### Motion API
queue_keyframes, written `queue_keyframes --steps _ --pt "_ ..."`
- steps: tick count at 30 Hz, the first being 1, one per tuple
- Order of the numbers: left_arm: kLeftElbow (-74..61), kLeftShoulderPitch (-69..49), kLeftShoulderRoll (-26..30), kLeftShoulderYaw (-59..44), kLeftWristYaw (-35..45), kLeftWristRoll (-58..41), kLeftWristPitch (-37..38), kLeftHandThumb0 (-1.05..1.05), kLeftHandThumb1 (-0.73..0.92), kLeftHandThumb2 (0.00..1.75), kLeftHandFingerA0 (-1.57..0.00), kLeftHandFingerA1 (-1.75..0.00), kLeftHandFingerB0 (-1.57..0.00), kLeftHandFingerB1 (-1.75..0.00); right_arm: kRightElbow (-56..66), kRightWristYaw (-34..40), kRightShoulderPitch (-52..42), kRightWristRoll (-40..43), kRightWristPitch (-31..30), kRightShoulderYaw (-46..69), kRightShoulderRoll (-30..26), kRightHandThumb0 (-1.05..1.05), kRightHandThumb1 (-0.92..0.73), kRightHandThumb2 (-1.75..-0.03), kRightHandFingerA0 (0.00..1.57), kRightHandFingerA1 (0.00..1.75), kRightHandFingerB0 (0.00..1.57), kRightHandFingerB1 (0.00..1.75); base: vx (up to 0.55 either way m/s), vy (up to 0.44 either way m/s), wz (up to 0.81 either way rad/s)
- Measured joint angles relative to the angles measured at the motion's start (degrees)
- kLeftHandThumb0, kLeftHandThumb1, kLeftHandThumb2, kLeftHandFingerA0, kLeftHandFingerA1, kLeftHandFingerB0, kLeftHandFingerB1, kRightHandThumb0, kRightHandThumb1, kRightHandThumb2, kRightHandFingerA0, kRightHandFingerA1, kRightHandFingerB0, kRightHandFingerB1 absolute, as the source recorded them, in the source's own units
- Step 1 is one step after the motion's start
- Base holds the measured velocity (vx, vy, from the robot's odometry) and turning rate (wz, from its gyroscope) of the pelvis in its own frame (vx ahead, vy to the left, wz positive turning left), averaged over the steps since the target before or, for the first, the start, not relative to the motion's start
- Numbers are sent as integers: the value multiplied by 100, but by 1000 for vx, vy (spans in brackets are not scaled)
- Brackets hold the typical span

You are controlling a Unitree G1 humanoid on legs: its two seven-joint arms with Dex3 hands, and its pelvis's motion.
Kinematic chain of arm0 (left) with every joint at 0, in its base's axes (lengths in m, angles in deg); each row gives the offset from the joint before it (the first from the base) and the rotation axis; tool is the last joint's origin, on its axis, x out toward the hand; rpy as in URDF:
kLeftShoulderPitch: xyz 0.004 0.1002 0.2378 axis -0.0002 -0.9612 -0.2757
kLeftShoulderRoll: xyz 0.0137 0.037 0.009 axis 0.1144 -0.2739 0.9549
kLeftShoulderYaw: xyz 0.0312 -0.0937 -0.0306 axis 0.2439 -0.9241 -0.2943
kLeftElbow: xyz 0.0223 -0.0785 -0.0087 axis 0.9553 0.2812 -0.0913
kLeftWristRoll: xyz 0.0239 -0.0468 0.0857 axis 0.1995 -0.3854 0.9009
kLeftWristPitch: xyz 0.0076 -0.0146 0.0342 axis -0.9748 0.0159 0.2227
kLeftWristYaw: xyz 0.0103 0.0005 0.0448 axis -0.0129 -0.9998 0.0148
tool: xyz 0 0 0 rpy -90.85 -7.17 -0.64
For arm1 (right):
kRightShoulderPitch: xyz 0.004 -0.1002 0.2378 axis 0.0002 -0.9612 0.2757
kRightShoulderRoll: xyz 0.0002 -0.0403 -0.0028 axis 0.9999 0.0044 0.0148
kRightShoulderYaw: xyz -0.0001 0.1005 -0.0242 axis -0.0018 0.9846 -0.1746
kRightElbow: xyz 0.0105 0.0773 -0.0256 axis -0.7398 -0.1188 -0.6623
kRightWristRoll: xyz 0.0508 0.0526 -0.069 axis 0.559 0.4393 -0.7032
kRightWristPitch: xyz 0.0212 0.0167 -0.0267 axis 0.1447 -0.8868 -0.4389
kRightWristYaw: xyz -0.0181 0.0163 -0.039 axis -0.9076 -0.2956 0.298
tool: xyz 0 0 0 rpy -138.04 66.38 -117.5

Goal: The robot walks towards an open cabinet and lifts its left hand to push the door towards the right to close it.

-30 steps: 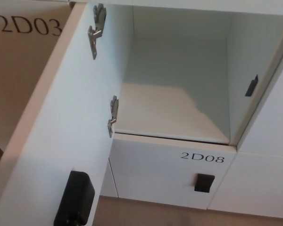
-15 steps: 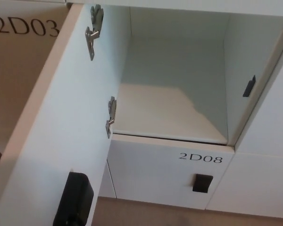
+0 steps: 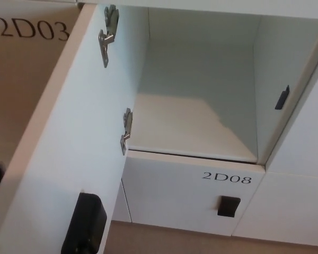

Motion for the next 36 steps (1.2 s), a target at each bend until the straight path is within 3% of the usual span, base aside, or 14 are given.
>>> queue_keyframes --steps 1,4,6,7,10,15,36 --pt "-189 170 -123 169 -27 21 -60 -24 67 59 -43 -44 -35 -37 -106 -19 -71 3 16 25 -9 -30 -67 -59 40 44 40 41 0 0 0" --pt "-451 379 -327 435 -58 54 -156 -37 64 59 -50 -42 -34 -35 -249 -50 -144 10 43 61 -16 -33 -67 -60 49 41 46 41 0 0 0" --pt "-672 771 -917 958 -158 121 -301 -30 66 60 -43 -43 -33 -37 -510 -125 -310 52 71 142 -14 -40 -70 -60 49 42 46 44 7 2 3" --pt "-672 771 -917 958 -158 121 -301 -30 66 60 -43 -43 -33 -37 -510 -125 -310 52 71 142 -14 -40 -70 -60 49 42 46 44 14 4 7" --pt "-471 893 -1843 1263 -316 187 -283 -34 68 59 -46 -46 -34 -39 -712 -178 -567 99 91 293 -13 -42 -70 -61 47 40 45 42 13 11 29" --pt "-197 911 -2544 1304 -405 200 -246 -34 68 59 -46 -46 -34 -39 -827 -201 -823 143 130 436 -2 -42 -70 -61 47 40 45 42 6 11 13" --pt "1089 1419 -2759 2570 -429 201 -248 -34 68 59 -46 -46 -34 -39 -1334 -369 -2012 599 310 1432 92 -42 -70 -61 47 40 45 42 0 0 0"
